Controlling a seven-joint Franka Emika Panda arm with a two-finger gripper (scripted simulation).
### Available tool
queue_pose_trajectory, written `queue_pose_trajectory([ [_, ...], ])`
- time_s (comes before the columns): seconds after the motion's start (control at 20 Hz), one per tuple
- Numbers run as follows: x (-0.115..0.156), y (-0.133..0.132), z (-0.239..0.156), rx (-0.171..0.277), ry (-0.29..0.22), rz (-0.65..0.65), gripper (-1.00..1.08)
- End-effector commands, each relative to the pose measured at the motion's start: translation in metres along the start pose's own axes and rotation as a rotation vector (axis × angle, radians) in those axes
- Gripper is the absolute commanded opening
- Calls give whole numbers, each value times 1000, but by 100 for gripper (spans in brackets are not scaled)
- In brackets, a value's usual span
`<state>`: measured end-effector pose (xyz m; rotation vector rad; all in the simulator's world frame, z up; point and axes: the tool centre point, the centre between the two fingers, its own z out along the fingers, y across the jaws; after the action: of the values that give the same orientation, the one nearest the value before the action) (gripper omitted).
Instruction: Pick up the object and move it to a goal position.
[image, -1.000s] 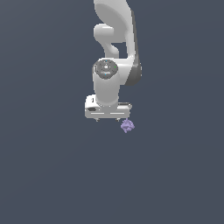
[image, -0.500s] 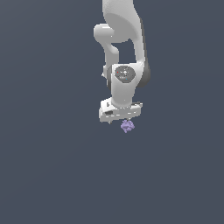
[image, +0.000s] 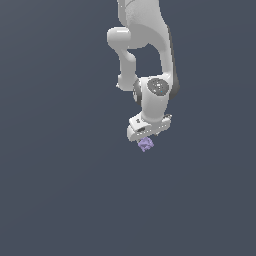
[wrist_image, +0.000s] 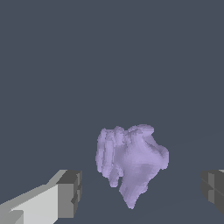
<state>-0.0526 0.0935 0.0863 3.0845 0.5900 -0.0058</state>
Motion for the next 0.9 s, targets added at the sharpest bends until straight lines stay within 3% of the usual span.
queue_pose_trajectory([
  [0.0, 0, -5, 2, 0, 4, -15, 100],
  [0.3, 0, -4, 7, 0, 2, -12, 100],
  [0.85, -1, -5, 50, 1, 4, -16, 100],
])
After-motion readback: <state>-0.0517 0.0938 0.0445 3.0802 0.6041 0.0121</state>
